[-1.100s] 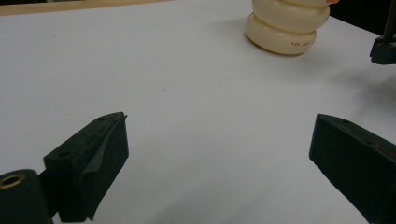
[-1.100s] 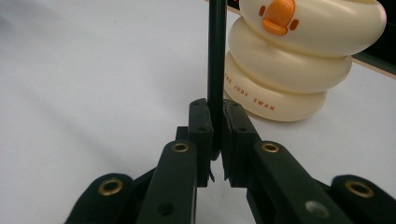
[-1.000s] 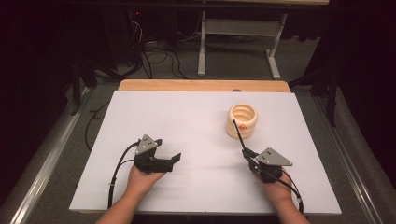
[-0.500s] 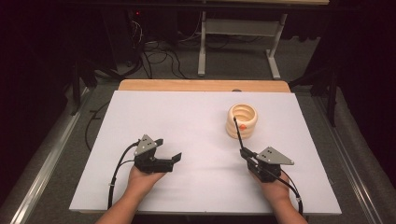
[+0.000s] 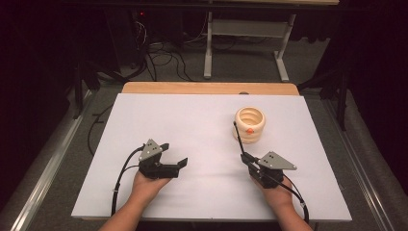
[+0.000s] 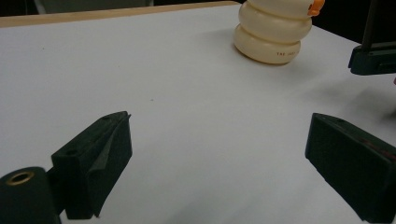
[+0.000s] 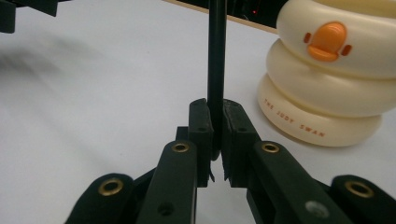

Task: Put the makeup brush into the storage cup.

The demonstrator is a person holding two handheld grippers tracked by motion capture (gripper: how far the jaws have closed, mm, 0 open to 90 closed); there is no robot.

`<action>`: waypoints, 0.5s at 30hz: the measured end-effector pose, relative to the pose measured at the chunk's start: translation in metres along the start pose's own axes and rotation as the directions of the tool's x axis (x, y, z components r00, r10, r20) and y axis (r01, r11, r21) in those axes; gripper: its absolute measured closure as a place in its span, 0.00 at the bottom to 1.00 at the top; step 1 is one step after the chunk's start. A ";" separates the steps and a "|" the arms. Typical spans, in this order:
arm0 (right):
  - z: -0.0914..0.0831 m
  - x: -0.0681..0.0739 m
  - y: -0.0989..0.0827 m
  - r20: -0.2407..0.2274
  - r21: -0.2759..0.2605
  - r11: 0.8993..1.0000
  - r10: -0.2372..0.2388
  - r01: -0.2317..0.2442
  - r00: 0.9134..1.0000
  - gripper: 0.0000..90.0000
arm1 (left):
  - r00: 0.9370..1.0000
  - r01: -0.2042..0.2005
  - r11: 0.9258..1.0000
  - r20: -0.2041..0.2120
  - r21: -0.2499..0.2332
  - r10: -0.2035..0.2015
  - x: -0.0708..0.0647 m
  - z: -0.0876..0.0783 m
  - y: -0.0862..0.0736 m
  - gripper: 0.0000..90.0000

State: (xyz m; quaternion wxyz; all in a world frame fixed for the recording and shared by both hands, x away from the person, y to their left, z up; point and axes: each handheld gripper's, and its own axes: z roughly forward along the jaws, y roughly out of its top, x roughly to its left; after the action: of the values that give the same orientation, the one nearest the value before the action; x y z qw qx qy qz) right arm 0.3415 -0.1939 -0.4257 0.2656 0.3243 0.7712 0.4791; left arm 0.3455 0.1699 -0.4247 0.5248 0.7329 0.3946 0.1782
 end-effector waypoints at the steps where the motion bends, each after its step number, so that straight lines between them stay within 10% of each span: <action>1: 0.001 0.002 0.001 -0.004 -0.001 1.000 0.005 -0.005 1.000 0.96 | 1.000 -0.001 1.000 0.001 0.000 0.001 0.000 0.000 0.000 0.09; 15: 0.008 0.014 0.006 -0.029 -0.002 1.000 -0.021 0.021 0.999 0.96 | 1.000 -0.014 1.000 0.016 -0.003 0.014 -0.004 0.001 0.001 0.09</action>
State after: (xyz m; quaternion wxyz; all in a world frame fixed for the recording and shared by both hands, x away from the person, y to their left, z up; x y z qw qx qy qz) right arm 0.3397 -0.1764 -0.4250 0.2596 0.3087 0.7779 0.4818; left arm 0.3445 0.1661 -0.4238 0.5277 0.7362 0.3851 0.1765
